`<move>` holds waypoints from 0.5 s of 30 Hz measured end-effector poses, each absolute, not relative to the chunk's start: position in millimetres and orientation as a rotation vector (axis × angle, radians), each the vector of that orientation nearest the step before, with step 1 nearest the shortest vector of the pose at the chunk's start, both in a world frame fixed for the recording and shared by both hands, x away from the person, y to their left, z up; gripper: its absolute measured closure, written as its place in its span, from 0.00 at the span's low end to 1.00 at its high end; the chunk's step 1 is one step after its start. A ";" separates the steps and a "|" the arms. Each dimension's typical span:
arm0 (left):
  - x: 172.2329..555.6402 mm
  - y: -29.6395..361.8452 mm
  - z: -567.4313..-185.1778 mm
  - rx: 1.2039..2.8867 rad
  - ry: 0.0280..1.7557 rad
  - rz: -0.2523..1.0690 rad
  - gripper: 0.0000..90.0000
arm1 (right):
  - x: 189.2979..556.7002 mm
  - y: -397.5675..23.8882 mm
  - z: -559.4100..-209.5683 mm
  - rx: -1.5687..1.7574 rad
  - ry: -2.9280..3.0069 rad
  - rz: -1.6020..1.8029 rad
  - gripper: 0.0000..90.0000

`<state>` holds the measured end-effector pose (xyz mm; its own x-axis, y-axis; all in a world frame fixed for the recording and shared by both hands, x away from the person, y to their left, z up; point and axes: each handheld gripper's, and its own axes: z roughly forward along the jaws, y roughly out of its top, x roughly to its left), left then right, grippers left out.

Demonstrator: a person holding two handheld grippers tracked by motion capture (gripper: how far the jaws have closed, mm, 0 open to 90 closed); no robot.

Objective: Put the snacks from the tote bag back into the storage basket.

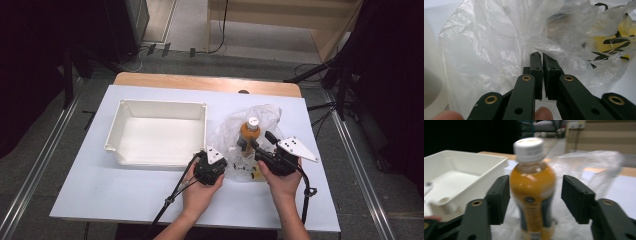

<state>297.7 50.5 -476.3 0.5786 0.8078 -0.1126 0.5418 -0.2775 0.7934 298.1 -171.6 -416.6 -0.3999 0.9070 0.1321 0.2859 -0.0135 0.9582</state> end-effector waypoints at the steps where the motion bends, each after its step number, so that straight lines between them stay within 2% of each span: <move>1: 297.2 51.1 -476.0 1.953 1.074 0.395 0.95 | 298.4 -172.8 -417.0 1.240 1.699 1.418 0.51; 5: 289.3 56.2 -471.5 1.869 0.990 0.401 0.71 | 303.9 -170.5 -423.1 1.241 1.759 1.439 0.44; 8: 284.1 63.5 -466.6 1.800 0.975 0.390 0.58 | 307.6 -167.2 -427.2 1.242 1.783 1.439 0.44; 11: 278.9 68.0 -458.3 1.769 0.946 0.400 0.51 | 309.2 -167.1 -430.3 1.252 1.794 1.438 0.45; 15: 278.4 70.1 -440.8 1.693 0.929 0.391 0.49 | 310.3 -165.3 -437.1 1.273 1.825 1.428 0.48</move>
<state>278.4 70.1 -440.8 0.6366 0.7455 -0.1977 0.3799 -0.0801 0.9216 310.3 -165.3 -437.1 -0.4434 0.8820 0.1595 0.3669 0.0163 0.9301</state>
